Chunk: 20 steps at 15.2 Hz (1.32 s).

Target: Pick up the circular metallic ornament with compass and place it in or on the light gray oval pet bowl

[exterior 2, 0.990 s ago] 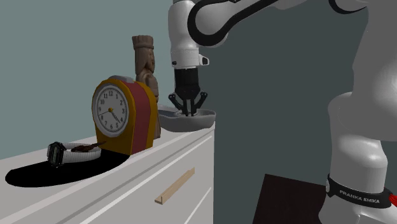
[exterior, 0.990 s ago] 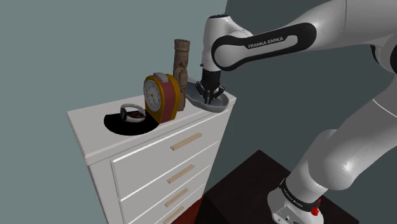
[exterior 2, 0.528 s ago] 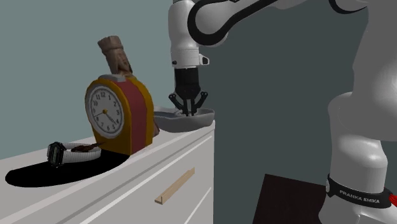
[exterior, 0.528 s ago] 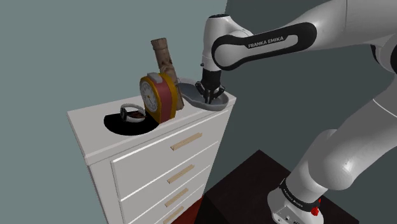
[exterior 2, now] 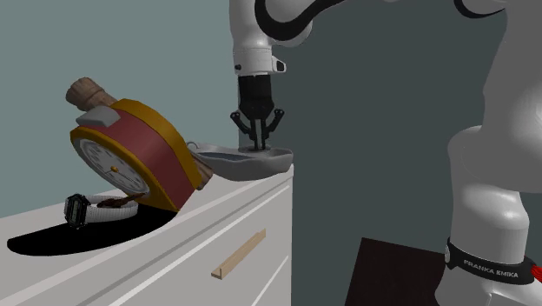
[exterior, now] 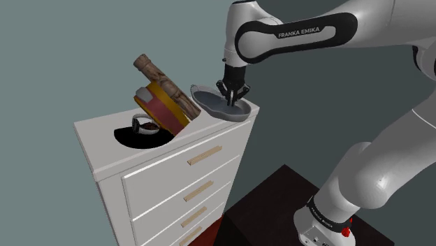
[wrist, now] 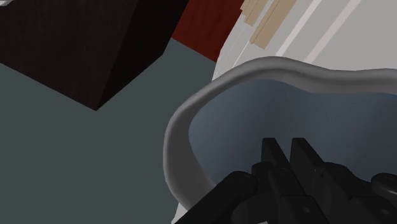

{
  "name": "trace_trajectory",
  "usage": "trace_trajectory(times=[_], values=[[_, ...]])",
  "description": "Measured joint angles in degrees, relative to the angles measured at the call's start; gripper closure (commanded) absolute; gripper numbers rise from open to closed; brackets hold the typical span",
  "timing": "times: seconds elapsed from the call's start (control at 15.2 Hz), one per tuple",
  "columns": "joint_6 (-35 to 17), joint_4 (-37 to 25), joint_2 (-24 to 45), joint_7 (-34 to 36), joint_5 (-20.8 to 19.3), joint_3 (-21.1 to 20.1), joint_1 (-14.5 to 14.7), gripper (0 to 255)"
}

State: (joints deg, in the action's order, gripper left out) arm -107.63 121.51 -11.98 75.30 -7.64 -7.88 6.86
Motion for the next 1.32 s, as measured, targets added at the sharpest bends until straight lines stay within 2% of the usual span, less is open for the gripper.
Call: trace_trajectory(times=[1.06, 1.32], values=[[11.68, -11.29, -0.48, -1.55, 0.38, -0.03, 0.0, 255], [12.98, -19.72, 6.98, -0.09, -0.5, -1.05, 0.36, 255]])
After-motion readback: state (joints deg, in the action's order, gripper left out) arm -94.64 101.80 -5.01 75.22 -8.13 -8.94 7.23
